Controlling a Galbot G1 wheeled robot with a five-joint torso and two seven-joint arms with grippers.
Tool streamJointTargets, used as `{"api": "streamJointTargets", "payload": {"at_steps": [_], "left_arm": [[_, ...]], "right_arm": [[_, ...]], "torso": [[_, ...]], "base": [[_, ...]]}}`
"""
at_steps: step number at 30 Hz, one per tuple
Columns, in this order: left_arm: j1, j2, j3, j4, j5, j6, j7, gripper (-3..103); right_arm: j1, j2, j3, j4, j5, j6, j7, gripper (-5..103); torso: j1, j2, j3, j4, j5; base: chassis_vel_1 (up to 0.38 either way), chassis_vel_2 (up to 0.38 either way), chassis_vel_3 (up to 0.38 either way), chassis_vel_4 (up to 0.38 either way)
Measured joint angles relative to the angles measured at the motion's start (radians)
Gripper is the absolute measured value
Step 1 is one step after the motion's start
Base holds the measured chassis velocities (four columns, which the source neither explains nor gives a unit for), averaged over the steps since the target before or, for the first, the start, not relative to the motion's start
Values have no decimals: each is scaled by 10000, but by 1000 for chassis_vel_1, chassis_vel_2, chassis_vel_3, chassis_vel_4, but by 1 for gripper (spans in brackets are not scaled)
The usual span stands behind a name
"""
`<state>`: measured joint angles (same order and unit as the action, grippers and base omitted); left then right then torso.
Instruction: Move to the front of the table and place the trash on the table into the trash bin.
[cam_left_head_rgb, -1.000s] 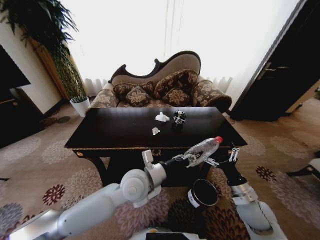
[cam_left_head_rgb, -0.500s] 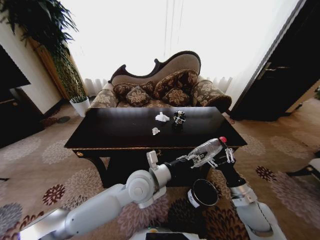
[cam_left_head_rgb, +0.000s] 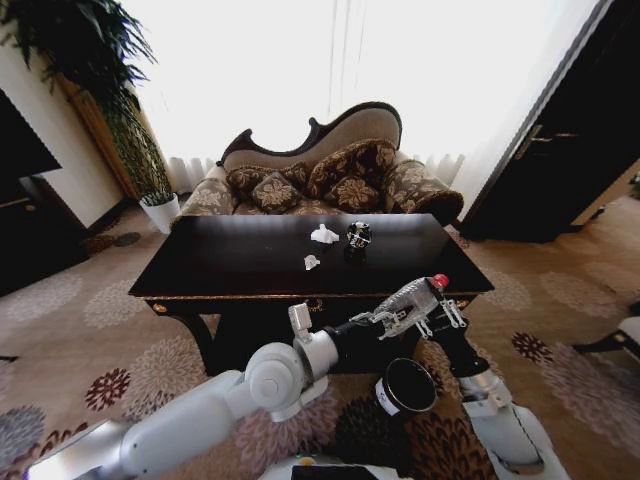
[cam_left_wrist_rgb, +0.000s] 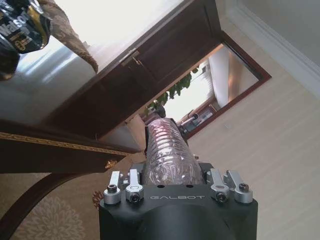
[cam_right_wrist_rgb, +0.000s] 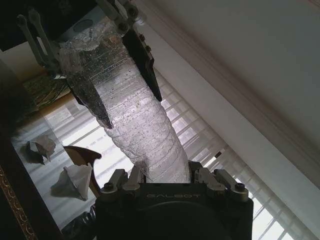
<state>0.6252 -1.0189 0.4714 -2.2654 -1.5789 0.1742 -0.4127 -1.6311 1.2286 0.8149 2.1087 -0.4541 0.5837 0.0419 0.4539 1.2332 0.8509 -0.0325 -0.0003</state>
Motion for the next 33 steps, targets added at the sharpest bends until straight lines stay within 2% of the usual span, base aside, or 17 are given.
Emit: {"api": "streamJointTargets", "payload": {"at_steps": [2, 4, 6, 7, 8, 11, 13, 14, 15, 17, 18, 22, 23, 26, 29, 33], "left_arm": [[-91, 78, 9, -120, 97, 76, 74, 60], [-101, 86, 9, -139, 102, 78, 84, 60], [-169, 170, -17, -301, 191, 131, 176, 71], [-195, 206, -37, -347, 270, 140, 202, 76], [-195, 206, -37, -347, 270, 140, 202, 76], [-285, 360, -214, -540, 710, 194, 242, 92], [-298, 429, -336, -582, 804, 204, 244, 92], [-284, 536, -602, -605, 888, 234, 249, 97], [-150, 1077, -1381, -383, 1891, 277, 306, 100], [-11, 1605, -2009, -256, 2602, 278, 374, 100], [-11, 1605, -2009, -256, 2602, 278, 374, 100], [1026, 2850, -4125, -183, 4199, 254, 803, 100], [1026, 2850, -4125, -183, 4199, 254, 803, 100], [2091, 3595, -5362, -175, 5362, 65, 1014, 100], [2556, 4014, -5966, -195, 5665, -104, 951, 100], [2650, 4162, -6419, -60, 5849, -231, 725, 100]], "right_arm": [[-6, 0, 20, -23, 60, -6, -20, 32], [-10, 2, 22, -25, 72, -7, -25, 32], [-29, 17, 31, -35, 101, -12, -67, 26], [-28, 21, 33, -39, 104, -12, -77, 26], [-28, 21, 33, -39, 104, -12, -77, 26], [-24, 43, 32, -80, 105, -12, -98, 25], [-20, 53, 21, -98, 105, -13, -102, 25], [-15, 65, 0, -114, 105, -12, -106, 25], [-1, 104, -70, -143, 123, -13, -110, 25], [7, 133, -121, -187, 157, -17, -112, 25], [7, 133, -121, -187, 157, -17, -112, 25], [-1, 280, -302, -243, 359, -104, -217, 25], [-1, 280, -302, -243, 359, -104, -217, 25], [-44, 390, -490, -271, 633, -232, -266, 25], [-133, 463, -603, -289, 1090, -419, -313, 25], [-393, 622, -598, -293, 1658, -537, -370, 25]], "torso": [[0, 0, 0, 0, 1], [0, 0, 0, -1, 1], [0, 0, 0, -1, 1], [0, 0, 0, 0, 0], [0, 0, 0, 0, 0], [0, 0, 0, 0, 0], [0, 0, 0, 0, 0], [0, 0, 0, -1, 1], [0, 0, 0, -1, -1], [0, 0, 0, -1, -3], [0, 0, 0, -1, -3], [0, 0, 0, -1, 0], [0, 0, 0, -1, 0], [-1, 0, 0, 3, -4], [-1, 0, 0, 4, -3], [0, 0, 0, -1, -1]], "base": [[0, 0, 0, 0], [0, 0, 0, 0], [0, 0, 0, 0], [0, 0, 0, 0], [0, 0, 0, 0], [0, 0, 0, 0], [0, 0, 0, 0], [0, 0, 0, 0], [0, 0, 0, 0], [0, 0, 0, 0], [0, 0, 0, 0], [0, 0, 0, 0], [0, 0, 0, 0], [0, 0, 0, 0], [0, 0, 0, 0], [0, 0, 0, 0]]}}
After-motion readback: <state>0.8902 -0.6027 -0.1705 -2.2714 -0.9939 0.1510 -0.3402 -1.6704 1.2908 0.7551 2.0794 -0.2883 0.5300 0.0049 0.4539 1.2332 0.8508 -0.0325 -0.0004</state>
